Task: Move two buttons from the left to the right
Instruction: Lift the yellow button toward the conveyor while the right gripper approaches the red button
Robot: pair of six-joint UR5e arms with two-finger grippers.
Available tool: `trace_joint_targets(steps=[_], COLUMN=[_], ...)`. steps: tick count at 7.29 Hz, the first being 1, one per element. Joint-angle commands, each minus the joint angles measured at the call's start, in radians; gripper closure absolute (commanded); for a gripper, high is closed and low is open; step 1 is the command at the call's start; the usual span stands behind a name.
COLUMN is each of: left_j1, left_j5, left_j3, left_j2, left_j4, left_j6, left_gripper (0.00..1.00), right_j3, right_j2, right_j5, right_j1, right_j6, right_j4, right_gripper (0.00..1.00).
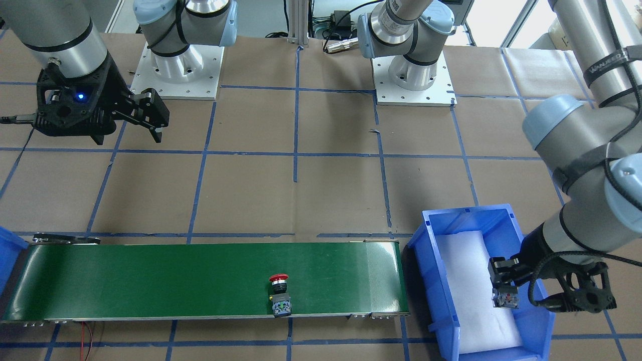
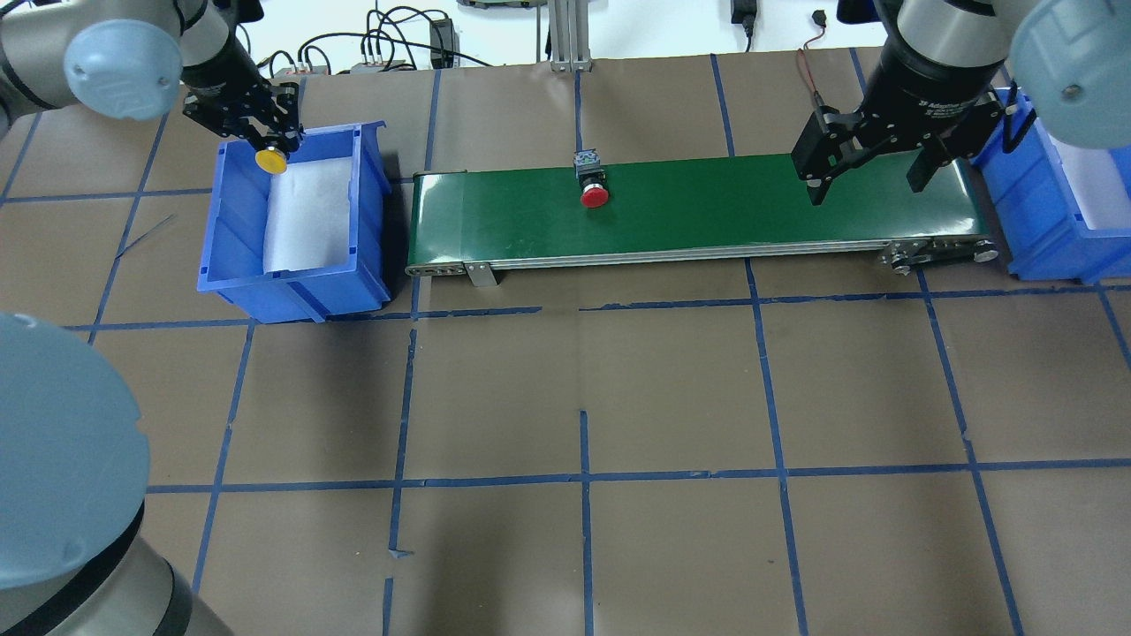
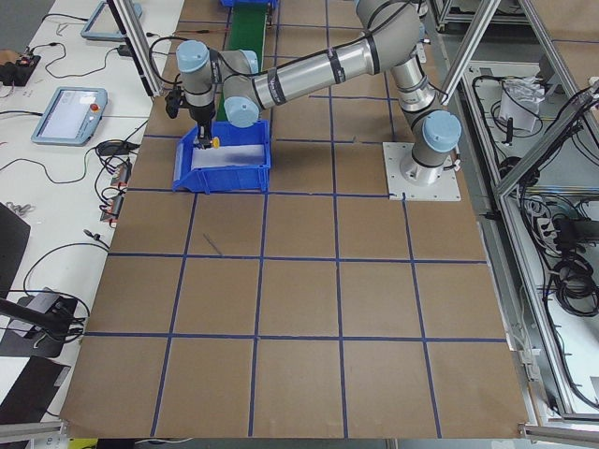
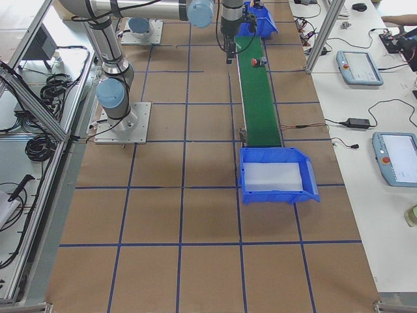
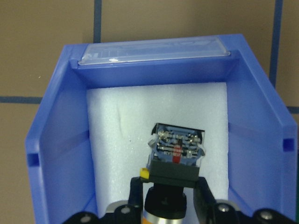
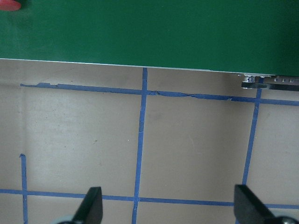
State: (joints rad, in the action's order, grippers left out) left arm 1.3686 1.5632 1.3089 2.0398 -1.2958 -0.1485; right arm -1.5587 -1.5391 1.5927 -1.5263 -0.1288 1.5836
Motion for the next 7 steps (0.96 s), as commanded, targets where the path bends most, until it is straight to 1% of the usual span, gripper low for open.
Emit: trace_joint_targets(steps=[1, 2, 3, 4, 5, 6, 7], left_j1=[0.001, 0.004, 0.036, 0.102, 0.169, 0.223, 0.253], left_j5=[-0.002, -0.003, 0.009, 0.061, 0.069, 0.069, 0.063], left_j3=[0.003, 0.010, 0.018, 0.019, 0.020, 0.024, 0.032], left_j2=[-0.148, -0.195, -0.201, -0.190, -0.169, -0.120, -0.084], left_j4=[-0.170, -0.215, -0.220, -0.212, -0.195, -0.130, -0.105], left_j6=[0.000, 0.001, 0.015, 0.118, 0.218, 0.289, 0.321], left_gripper=[0.67, 0.66, 0.66, 0.66, 0.66, 0.66, 0.67], right_j3=[-0.001, 0.000, 0.000, 0.006, 0.012, 0.014, 0.016], right_j2=[0.002, 0.020, 0.051, 0.081, 0.133, 0.184, 0.232], right_j5=[0.001, 0.000, -0.002, -0.010, -0.016, -0.039, -0.086], right_j1=[0.000, 0.000, 0.000, -0.002, -0.006, -0.012, -0.027], right_j6=[0.000, -0.002, 0.001, 0.008, 0.015, 0.017, 0.027], right_j4=[0.012, 0.021, 0.069, 0.085, 0.122, 0.195, 0.249], right_gripper=[0.00, 0.00, 0.00, 0.00, 0.00, 0.00, 0.00])
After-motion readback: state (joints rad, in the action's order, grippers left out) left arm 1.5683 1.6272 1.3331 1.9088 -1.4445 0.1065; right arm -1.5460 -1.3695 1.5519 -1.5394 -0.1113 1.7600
